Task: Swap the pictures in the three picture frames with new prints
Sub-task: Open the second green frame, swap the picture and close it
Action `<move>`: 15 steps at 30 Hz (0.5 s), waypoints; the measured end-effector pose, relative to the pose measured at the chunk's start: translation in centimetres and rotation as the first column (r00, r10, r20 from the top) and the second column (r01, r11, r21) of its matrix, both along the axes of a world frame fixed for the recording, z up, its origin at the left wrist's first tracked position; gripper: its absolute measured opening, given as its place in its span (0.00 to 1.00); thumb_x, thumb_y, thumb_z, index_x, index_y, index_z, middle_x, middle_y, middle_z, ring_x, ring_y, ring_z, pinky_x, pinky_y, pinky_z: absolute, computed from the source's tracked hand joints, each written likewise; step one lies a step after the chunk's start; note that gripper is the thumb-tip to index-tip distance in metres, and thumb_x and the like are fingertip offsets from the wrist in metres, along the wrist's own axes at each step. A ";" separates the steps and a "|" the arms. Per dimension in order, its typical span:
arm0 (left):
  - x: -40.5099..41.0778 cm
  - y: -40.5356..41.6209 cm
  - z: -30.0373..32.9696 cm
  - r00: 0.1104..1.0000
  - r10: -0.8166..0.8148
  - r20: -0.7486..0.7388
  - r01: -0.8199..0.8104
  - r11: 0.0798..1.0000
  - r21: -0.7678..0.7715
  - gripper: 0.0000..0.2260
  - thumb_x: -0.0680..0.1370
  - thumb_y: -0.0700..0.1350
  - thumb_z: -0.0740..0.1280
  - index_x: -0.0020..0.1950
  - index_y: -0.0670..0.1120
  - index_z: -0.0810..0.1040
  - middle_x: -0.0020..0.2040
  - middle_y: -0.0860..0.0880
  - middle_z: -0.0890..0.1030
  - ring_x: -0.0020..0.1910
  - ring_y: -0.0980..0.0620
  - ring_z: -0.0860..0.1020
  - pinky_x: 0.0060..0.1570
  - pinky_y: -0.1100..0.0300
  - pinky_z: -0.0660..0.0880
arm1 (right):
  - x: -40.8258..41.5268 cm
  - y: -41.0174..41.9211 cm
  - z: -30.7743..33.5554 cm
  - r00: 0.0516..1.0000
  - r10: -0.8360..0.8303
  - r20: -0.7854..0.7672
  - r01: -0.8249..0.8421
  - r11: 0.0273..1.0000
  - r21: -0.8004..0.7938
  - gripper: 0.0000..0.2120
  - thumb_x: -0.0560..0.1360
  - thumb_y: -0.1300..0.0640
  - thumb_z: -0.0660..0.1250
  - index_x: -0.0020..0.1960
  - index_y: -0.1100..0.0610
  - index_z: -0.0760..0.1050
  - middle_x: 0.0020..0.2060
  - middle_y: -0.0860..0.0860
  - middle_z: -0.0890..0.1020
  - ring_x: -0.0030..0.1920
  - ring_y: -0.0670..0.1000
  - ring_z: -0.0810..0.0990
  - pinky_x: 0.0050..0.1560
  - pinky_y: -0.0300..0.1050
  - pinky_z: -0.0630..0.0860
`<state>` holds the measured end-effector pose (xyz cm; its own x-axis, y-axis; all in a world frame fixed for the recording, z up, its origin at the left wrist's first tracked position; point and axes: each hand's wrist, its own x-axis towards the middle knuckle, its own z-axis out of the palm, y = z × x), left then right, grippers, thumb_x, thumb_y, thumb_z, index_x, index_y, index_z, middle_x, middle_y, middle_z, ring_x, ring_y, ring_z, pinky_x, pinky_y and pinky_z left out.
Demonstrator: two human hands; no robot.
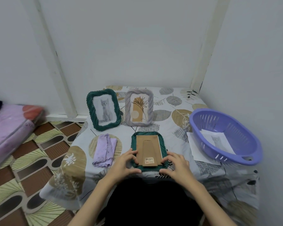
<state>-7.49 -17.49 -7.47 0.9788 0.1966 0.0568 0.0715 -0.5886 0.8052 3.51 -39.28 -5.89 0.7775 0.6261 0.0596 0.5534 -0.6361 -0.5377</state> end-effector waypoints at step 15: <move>0.1 -0.1 0.4 0.999 -0.033 -0.021 0.034 0.999 0.040 0.10 0.63 0.57 0.75 0.36 0.66 0.75 0.64 0.57 0.68 0.71 0.51 0.63 0.70 0.56 0.59 | -0.5 -0.1 -0.1 0.999 0.026 -0.042 -0.026 1.000 0.001 0.12 0.65 0.39 0.66 0.45 0.43 0.77 0.67 0.46 0.69 0.68 0.48 0.62 0.63 0.48 0.56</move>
<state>-7.41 -17.55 -7.12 0.9859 0.1616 0.0445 0.0669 -0.6231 0.7793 3.04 -39.40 -6.01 0.7627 0.6461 0.0273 0.5467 -0.6217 -0.5609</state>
